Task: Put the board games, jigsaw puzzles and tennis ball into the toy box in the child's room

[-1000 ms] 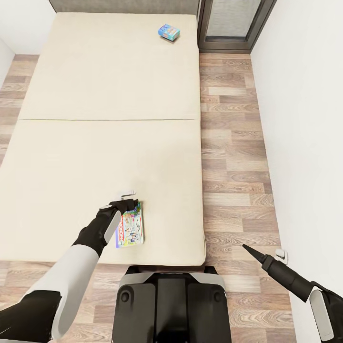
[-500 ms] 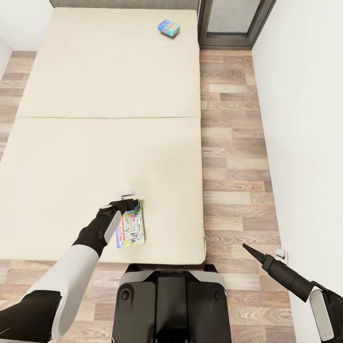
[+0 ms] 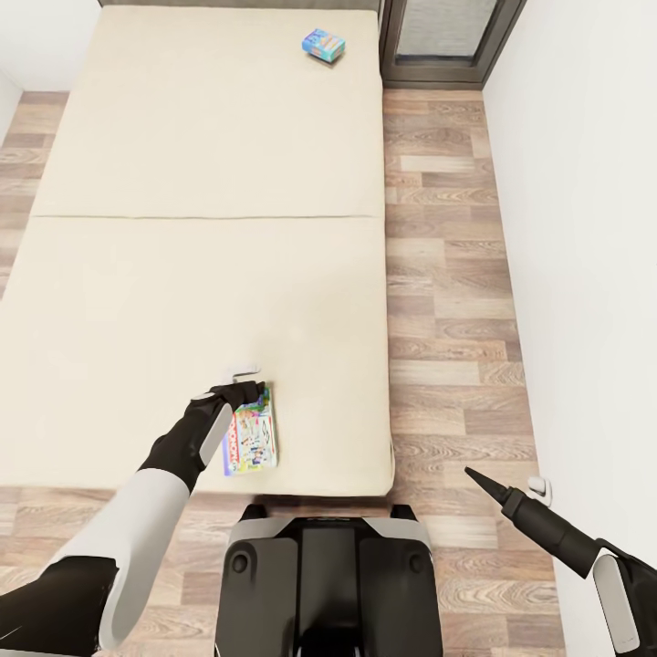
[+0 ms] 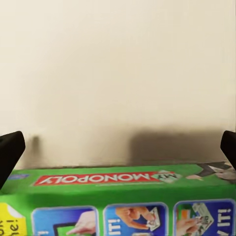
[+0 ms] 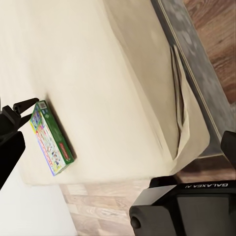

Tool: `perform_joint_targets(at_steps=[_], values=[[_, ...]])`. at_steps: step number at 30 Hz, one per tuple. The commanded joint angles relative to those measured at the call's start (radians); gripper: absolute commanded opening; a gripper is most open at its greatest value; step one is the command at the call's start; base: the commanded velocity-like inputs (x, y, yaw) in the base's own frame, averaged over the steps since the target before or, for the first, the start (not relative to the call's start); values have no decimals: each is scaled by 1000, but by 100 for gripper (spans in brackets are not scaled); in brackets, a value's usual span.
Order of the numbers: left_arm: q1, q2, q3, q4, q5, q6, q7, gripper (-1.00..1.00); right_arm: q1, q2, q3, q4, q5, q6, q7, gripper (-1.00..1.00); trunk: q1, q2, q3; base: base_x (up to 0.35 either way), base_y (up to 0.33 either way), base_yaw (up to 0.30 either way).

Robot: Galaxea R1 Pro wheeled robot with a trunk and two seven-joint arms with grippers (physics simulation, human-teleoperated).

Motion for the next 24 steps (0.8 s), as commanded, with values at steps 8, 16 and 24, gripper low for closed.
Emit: perform_joint_targets(at_steps=[8,16,24], values=[[0,2,-4,-2,10,5,9,100,0,0,-1,0,-4,6,1,100,0,-2,-1,-176,0,0],[1,3,-4,-2,11,5,9,100,1,0,-1,0,-4,6,1,100,0,-2,-1,-145,0,0],[1,1,-4,-2,11,5,9,100,0,0,-1,0,-4,6,1,100,0,-2,-1,-102,0,0]])
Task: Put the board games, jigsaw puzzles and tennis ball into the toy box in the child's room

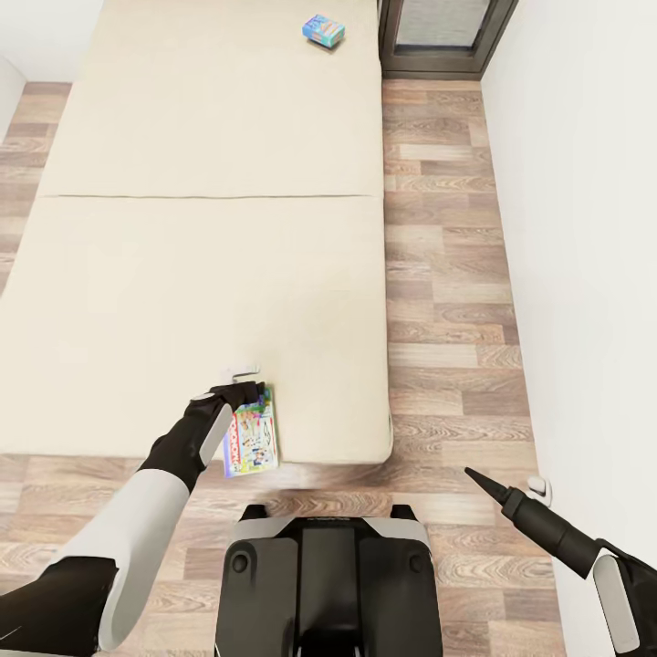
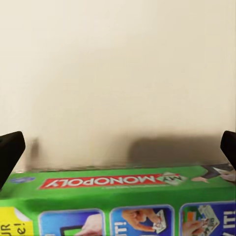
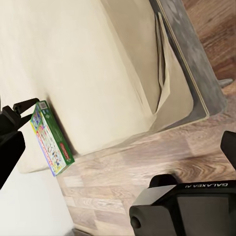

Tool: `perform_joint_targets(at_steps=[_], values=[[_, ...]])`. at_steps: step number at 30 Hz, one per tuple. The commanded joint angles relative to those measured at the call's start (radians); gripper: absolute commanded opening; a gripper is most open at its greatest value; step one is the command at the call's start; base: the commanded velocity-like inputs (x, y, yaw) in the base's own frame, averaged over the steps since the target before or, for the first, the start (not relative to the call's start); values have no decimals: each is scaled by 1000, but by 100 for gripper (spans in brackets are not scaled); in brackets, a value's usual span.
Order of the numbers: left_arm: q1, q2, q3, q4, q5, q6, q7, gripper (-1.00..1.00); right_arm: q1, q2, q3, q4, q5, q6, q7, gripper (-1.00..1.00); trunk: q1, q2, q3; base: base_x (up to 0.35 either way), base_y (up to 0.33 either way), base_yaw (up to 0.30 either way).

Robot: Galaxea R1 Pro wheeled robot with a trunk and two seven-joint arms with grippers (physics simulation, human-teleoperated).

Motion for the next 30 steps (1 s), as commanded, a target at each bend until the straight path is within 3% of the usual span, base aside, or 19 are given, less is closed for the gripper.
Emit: perform_joint_targets(at_steps=[1,30], values=[[0,1,-4,-2,10,5,9,100,0,0,-1,0,-4,6,1,100,0,-1,-1,-36,0,0],[0,1,-4,-2,12,5,9,100,1,0,-1,1,-4,6,1,100,0,-1,-1,-35,0,0]])
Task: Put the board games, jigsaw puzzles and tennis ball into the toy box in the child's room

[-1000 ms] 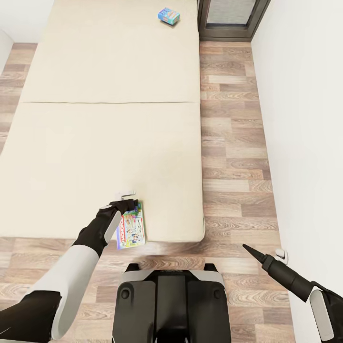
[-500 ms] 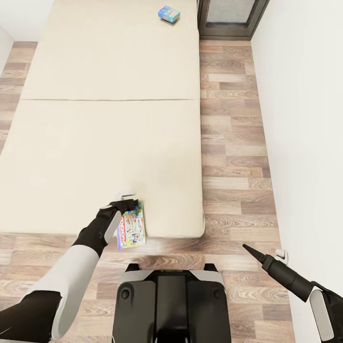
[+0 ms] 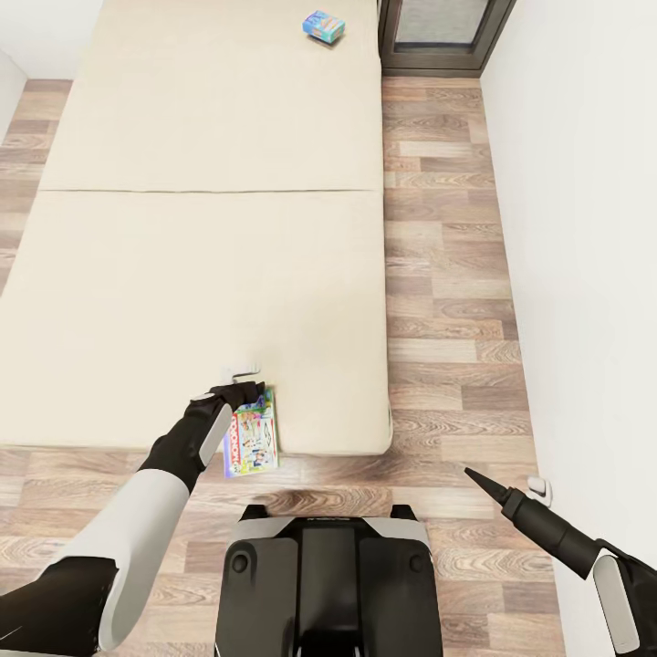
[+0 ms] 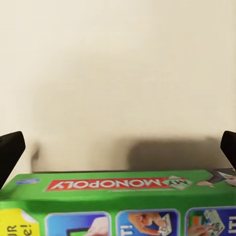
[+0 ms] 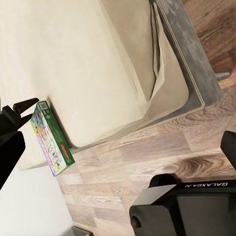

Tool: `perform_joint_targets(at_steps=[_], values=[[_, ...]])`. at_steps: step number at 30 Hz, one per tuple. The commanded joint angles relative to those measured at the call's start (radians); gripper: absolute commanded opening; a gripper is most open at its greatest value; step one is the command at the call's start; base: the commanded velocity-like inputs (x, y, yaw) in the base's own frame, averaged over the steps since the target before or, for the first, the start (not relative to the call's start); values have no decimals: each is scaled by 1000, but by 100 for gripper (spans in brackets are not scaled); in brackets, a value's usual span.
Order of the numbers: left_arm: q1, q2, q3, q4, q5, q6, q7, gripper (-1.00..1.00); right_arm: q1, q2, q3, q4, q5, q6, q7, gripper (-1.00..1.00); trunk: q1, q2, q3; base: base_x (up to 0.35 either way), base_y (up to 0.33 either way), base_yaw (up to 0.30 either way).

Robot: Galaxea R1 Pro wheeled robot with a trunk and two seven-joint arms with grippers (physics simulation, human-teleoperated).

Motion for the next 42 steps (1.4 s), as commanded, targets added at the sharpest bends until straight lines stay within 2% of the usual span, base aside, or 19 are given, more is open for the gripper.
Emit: perform_joint_targets(at_steps=[1,15,25,28,29,30,32,34,36,37,39,40,42], values=[[0,1,-4,-2,10,5,9,100,0,0,-1,0,-4,6,1,100,1,-1,-1,0,0,0],[0,2,-3,-2,10,4,9,100,0,0,-1,-1,-4,6,1,100,1,-1,-1,-19,0,0],[0,8,14,-4,13,2,7,100,0,0,-1,-1,-4,6,1,100,1,-1,-1,-2,0,0],[0,15,18,-33,14,7,6,100,0,0,-1,0,-5,6,1,100,1,-1,-1,0,0,0],[0,26,26,-68,17,14,5,100,0,0,-2,-1,-5,6,1,100,1,-1,-1,0,0,0],[0,36,39,-95,19,21,5,100,0,0,-4,0,-4,6,1,100,1,-1,-1,0,0,0],[1,49,89,-145,23,51,4,100,0,1,-12,0,-4,6,1,100,1,-1,-1,0,0,0],[1,56,169,-182,25,104,0,100,0,1,-18,0,-4,6,2,100,1,-1,-1,0,0,0],[1,70,265,-207,27,160,-3,100,0,1,-21,0,-5,6,2,100,1,-1,-1,0,0,0],[1,77,286,-211,27,175,-6,100,0,1,-21,0,-4,6,3,100,1,-1,-1,0,0,0],[1,116,346,-219,27,243,-39,100,0,1,-22,0,-5,6,3,100,1,-1,-1,0,0,0],[1,129,356,-219,27,261,-56,100,0,1,-22,0,-5,6,3,100,1,-1,-1,0,0,0],[3,195,380,-219,29,320,-159,100,0,1,-22,0,-4,6,3,100,1,-1,-1,0,0,0]])
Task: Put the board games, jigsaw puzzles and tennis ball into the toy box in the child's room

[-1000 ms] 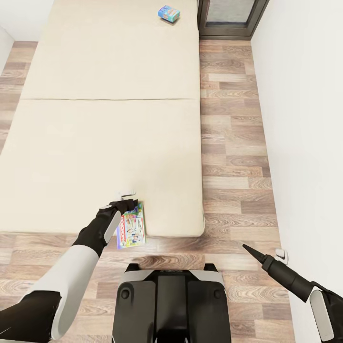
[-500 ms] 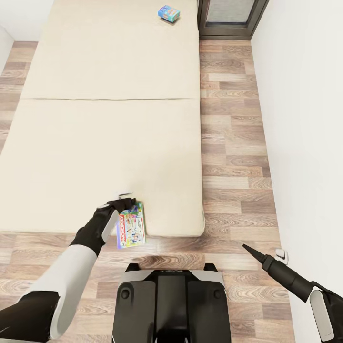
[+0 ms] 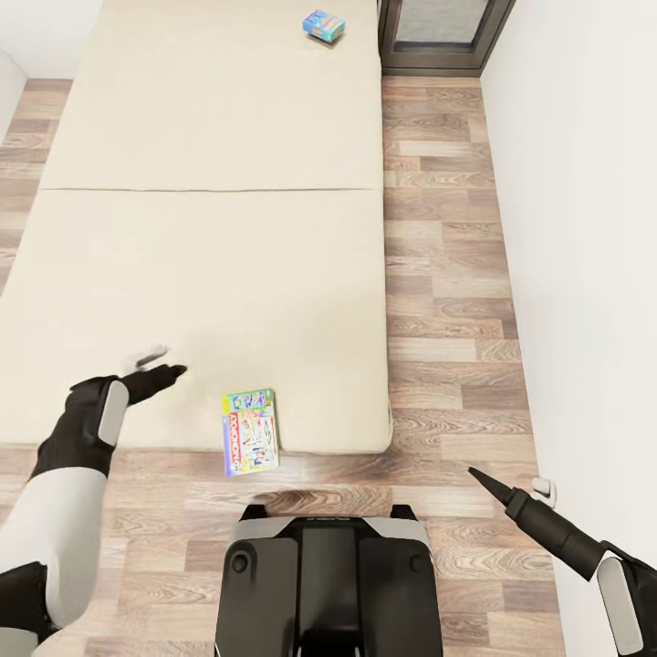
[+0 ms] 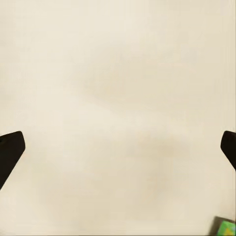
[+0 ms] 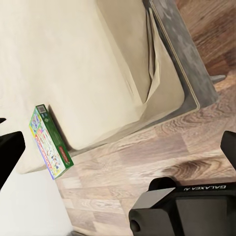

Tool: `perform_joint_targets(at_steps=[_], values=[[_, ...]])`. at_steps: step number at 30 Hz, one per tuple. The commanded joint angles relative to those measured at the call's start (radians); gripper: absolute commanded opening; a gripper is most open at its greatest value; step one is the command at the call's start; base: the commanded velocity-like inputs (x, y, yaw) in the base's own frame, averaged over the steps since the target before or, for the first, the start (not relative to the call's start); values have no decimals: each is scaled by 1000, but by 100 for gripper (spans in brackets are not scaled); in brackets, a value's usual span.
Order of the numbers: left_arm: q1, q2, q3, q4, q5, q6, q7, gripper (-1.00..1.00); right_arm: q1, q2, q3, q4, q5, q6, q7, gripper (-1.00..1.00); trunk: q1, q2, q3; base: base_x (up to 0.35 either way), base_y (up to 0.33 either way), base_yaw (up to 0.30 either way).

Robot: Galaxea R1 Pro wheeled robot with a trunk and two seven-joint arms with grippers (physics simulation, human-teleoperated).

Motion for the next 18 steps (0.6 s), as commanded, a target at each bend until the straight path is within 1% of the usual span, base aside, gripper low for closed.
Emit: perform_joint_targets(at_steps=[1,3,5,7,8,9,11,13,14,16,18], values=[[1,21,6,0,3,19,-40,100,0,0,-1,0,-4,6,1,100,1,-1,-1,0,0,0],[6,99,15,15,4,62,-198,100,0,0,-1,0,-5,6,1,100,1,-1,-1,0,0,0],[9,136,18,31,4,82,-285,100,0,0,-1,-1,-5,6,1,100,1,-1,-1,0,0,0],[24,206,26,81,4,111,-473,100,2,0,-1,-1,-5,6,1,100,1,-1,-1,0,0,0],[43,251,32,133,2,119,-621,100,3,0,-1,-1,-5,1,1,100,1,-1,-1,0,0,0],[51,263,34,152,1,120,-670,100,4,0,-1,-1,-5,-2,0,100,1,-1,-1,0,0,0],[85,308,38,224,-3,118,-849,100,4,0,-1,-1,-5,-12,0,100,1,-1,-1,0,0,0],[119,344,40,276,-5,97,-983,100,4,0,-1,-1,-5,-17,0,100,1,-1,-1,0,0,0],[135,355,40,293,-5,79,-1030,100,4,0,-1,-1,-5,-19,0,100,1,-1,-1,0,0,0],[155,364,41,310,-6,57,-1074,100,4,0,-1,-1,-5,-20,0,100,1,-1,-1,0,0,0],[167,368,41,318,-3,45,-1100,100,5,1,-1,-1,-5,-21,0,100,1,-1,-1,0,0,0]])
